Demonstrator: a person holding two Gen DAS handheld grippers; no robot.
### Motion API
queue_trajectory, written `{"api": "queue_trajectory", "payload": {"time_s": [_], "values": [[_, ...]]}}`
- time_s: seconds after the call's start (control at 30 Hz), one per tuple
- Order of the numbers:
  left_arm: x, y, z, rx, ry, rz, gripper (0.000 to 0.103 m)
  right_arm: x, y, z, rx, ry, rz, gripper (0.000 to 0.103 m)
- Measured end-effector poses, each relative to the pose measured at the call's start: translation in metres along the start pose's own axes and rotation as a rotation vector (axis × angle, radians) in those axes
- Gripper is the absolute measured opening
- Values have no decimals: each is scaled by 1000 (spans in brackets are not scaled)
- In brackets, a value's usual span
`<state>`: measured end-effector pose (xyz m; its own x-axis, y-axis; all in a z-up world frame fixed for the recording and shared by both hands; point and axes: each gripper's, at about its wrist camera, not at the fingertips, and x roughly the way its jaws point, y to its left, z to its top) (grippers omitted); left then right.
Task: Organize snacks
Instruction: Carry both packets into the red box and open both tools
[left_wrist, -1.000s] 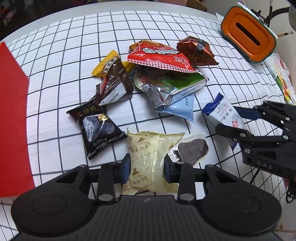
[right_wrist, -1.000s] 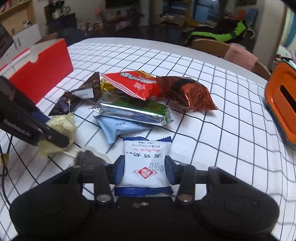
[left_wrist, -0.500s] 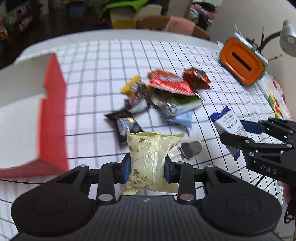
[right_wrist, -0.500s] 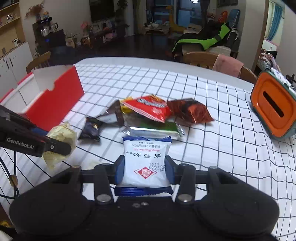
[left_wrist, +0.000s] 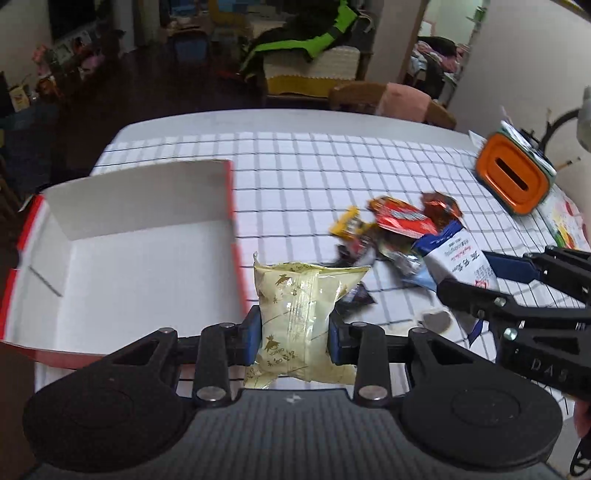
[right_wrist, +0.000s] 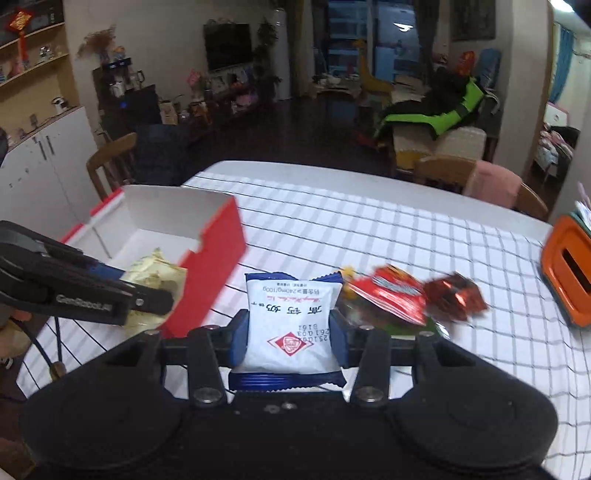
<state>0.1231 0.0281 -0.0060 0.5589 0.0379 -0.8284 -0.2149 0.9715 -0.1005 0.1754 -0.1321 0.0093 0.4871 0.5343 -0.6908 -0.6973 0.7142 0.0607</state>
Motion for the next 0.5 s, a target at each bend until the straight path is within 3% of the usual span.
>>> {"api": "queue_trajectory", "payload": {"time_s": [0.3, 0.5], "values": [[-11, 76, 13, -47, -23, 85, 34, 41, 63, 39, -43, 13, 47, 44], [-1, 134, 18, -91, 7, 150, 34, 85, 100, 62, -52, 59, 77, 44]]}}
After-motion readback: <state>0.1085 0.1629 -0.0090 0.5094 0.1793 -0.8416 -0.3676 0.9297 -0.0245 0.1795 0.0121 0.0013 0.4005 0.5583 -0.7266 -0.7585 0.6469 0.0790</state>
